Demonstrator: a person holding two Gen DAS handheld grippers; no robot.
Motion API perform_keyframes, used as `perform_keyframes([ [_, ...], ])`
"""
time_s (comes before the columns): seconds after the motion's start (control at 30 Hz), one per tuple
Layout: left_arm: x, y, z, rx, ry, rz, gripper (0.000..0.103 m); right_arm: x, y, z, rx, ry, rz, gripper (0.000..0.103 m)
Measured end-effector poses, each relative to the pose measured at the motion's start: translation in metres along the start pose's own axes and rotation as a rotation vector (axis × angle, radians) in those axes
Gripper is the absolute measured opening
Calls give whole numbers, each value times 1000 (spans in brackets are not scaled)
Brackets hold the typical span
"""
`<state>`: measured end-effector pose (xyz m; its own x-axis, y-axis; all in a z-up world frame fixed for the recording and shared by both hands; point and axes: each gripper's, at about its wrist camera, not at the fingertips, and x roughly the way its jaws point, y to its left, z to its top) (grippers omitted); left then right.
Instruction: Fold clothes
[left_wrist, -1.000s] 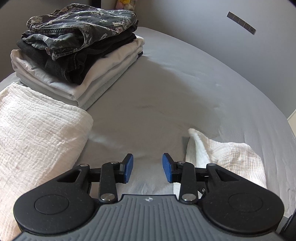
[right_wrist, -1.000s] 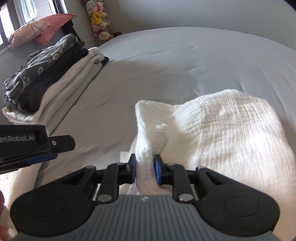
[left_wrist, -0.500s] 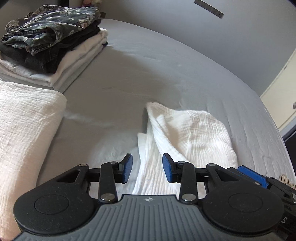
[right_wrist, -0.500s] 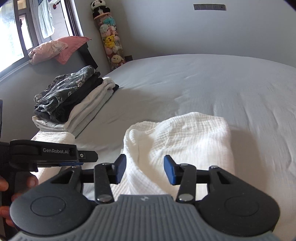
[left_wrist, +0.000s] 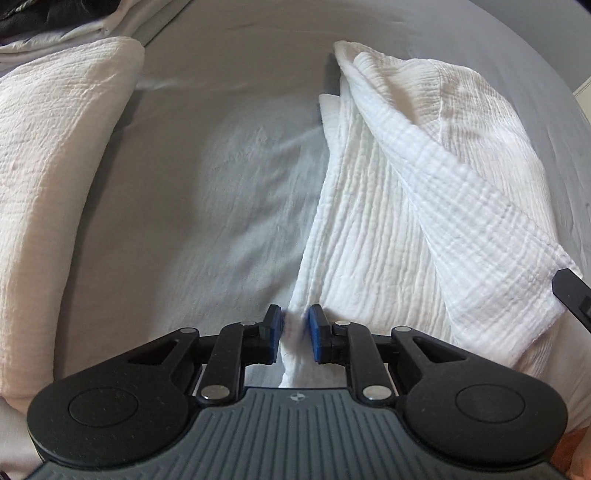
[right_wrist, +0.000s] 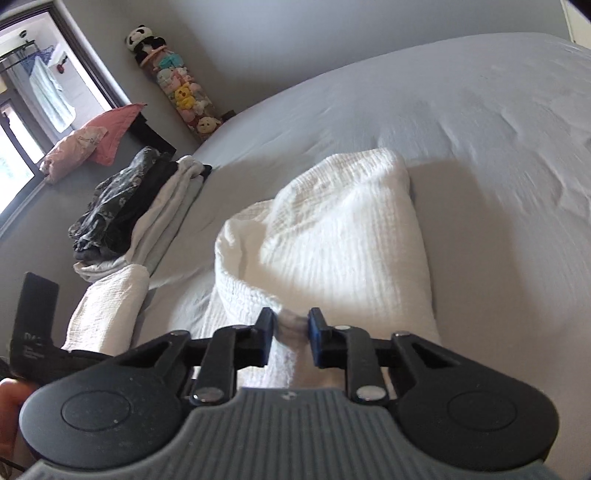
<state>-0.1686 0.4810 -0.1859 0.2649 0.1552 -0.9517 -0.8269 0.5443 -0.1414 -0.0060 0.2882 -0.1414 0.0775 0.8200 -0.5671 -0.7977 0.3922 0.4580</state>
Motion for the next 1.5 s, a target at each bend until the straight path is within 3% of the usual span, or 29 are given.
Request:
perform_keyframes([
  [0.17, -39, 19, -7, -94, -192, -54, 19, -9, 49, -7, -203, 3, 110, 9],
  [0.23, -48, 29, -11, -139, -230, -80, 19, -5, 66, -15, -279, 29, 131, 9],
  [0.33, -51, 37, -15, -163, -224, -129, 19, 11, 91, -32, -392, 89, 151, 9],
  [0.57, -42, 34, -12, -131, -167, -182, 24, 59, 119, -63, -488, 235, 155, 8],
  [0.77, -17, 19, -8, -66, -37, -133, 25, 84, 116, -73, -493, 300, 127, 9],
  [0.97, -9, 12, -8, -27, -11, -114, 29, 82, 110, -68, -481, 316, 124, 14],
  [1.13, -5, 11, -9, -24, 1, -81, 38, 55, 97, -54, -490, 287, 94, 35],
  [1.37, -4, 6, -11, 2, 15, -25, 40, -4, 33, -17, -356, 121, -81, 46],
  [1.5, -4, 3, -12, 19, 22, 2, 40, -24, -21, -4, -148, 75, -215, 57],
])
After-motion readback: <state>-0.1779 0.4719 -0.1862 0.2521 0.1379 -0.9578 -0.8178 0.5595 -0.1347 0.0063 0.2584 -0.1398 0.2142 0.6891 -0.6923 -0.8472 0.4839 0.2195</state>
